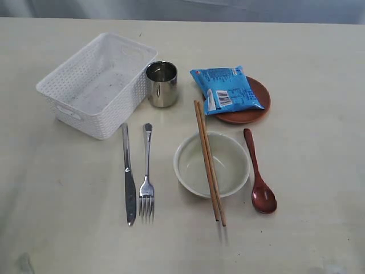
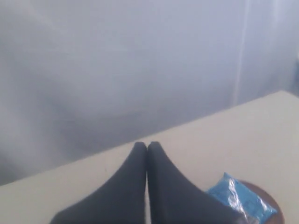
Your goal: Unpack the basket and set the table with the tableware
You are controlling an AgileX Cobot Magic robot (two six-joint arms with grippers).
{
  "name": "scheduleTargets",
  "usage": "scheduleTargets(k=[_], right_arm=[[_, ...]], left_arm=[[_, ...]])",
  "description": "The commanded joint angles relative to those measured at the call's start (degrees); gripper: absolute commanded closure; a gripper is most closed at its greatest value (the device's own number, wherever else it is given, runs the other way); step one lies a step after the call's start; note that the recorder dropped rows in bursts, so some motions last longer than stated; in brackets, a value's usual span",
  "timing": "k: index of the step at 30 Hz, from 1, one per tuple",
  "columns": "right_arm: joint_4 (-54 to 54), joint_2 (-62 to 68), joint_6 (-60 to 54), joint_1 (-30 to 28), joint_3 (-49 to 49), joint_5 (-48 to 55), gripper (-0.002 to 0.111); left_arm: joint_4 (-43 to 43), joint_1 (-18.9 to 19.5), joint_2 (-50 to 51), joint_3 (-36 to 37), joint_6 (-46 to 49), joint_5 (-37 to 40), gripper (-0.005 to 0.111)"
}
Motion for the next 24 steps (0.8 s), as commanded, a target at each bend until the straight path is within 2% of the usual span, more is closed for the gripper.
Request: scheduleTargets(k=[1, 5, 8, 15, 24], right_arm=[[-0.2, -0.4, 0.1, -0.4, 0.2, -0.5, 0.108], [-0.2, -0.4, 0.1, -0.4, 0.2, -0.5, 0.108], [-0.2, -0.4, 0.1, -0.4, 0.2, -0.5, 0.108], [-0.2, -0.4, 0.1, -0.4, 0.2, -0.5, 0.108], [-0.2, -0.4, 0.1, -0.4, 0.2, -0.5, 0.108]], left_arm=[[-7.6, 8.8, -11.5, 6.0, -1.3, 0.6, 0.107], [-10.5, 17.2, -21.4, 13.7, -4.6, 0.7, 0.107], [-10.9, 20.2, -27.4, 18.4, -4.9, 1.6, 0.107], [-11.0, 20.6, -35.7, 24.5, -5.0, 5.4, 0.107], [-10.6, 20.6, -36.5, 27.0, -4.1, 6.4, 0.107]])
